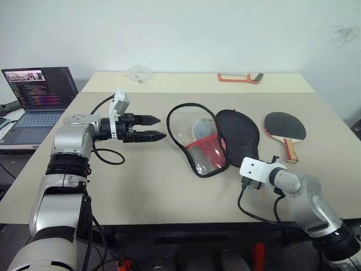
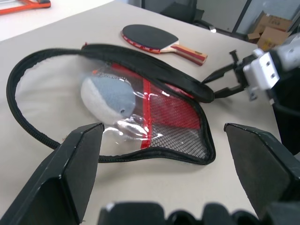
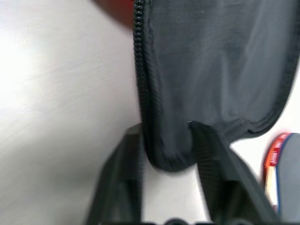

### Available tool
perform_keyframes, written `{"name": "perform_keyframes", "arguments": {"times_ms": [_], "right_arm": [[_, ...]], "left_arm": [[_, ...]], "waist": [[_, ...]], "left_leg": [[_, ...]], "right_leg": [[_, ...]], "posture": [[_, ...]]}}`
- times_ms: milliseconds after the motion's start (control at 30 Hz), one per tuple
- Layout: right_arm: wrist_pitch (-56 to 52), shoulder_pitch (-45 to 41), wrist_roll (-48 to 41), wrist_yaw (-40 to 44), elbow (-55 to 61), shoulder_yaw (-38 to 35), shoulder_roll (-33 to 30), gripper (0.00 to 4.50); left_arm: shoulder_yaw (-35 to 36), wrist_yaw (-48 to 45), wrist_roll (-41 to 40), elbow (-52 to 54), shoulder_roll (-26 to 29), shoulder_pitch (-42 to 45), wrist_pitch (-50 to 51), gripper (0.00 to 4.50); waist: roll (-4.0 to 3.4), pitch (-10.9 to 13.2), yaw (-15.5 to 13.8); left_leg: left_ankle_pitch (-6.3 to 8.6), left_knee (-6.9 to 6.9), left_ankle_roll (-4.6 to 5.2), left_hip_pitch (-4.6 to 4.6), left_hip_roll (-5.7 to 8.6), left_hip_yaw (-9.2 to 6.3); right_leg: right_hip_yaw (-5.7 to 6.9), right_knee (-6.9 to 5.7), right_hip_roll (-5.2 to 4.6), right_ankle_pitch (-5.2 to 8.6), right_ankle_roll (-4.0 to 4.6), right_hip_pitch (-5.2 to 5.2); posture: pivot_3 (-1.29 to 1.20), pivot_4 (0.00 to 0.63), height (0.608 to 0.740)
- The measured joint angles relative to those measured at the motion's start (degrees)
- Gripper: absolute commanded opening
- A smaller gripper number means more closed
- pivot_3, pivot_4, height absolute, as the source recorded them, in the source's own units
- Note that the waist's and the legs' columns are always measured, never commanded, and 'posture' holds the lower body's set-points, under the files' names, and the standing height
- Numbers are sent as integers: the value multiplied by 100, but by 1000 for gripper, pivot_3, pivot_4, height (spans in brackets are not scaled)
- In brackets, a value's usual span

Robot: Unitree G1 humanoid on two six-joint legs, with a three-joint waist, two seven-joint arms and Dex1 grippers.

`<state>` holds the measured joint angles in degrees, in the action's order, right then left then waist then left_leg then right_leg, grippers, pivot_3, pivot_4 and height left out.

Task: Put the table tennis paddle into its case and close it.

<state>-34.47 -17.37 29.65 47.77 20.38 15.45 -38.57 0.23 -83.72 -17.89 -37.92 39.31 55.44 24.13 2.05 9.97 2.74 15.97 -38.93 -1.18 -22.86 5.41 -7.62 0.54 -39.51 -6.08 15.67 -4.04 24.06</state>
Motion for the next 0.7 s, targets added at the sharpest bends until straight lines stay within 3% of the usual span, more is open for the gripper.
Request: {"name": "perform_keyframes", "arguments": {"times_ms": [167, 200, 300, 400, 500, 700], "right_arm": [[-279, 7, -631, 818, 507, -151, -453, 4328], [-302, 7, -738, 957, 556, -216, -591, 4439], [-561, -39, -1287, 1333, 694, -597, -816, 4439], [-1115, -537, -1904, 1347, 767, -1038, -449, 4439], [-1382, -1050, -2138, 844, 527, -1274, -6, 4439], [-1477, -1284, -2210, -552, -858, -1535, 880, 4439]], "left_arm": [[0, -37, 16, 0, -14, 0, -51, 4500], [0, -46, 19, 0, -14, 0, -55, 4500], [-9, -69, 41, 2, -11, -2, -63, 4500], [-93, -75, 73, 39, -8, -17, -67, 4500], [-112, -71, 77, 150, -1, -85, -65, 4500], [-108, -50, 69, 275, -12, -191, 34, 4500]], "waist": [[0, 0, -2], [0, 0, -5], [0, 0, -7], [0, 0, 26], [0, 0, 9], [0, 0, -59]], "left_leg": [[0, 0, 1, -1, 0, 0], [1, -1, 1, -1, 1, 0], [1, 0, 1, -1, -3, 0], [0, 0, 1, 2, -5, 1], [0, 0, 0, 2, -5, -3], [-1, 1, -1, -3, -2, -2]], "right_leg": [[0, 1, -1, 0, 0, -1], [1, 2, -1, 0, 0, -2], [2, 3, 0, 0, 0, -2], [0, -2, 0, -2, 3, -2], [2, -1, 0, -3, 4, -2], [1, 3, -3, -3, 5, 3]], "posture": [[0, 150, 740], [0, 150, 740], [0, 150, 740], [0, 150, 740], [0, 150, 740], [0, 150, 740]]}}
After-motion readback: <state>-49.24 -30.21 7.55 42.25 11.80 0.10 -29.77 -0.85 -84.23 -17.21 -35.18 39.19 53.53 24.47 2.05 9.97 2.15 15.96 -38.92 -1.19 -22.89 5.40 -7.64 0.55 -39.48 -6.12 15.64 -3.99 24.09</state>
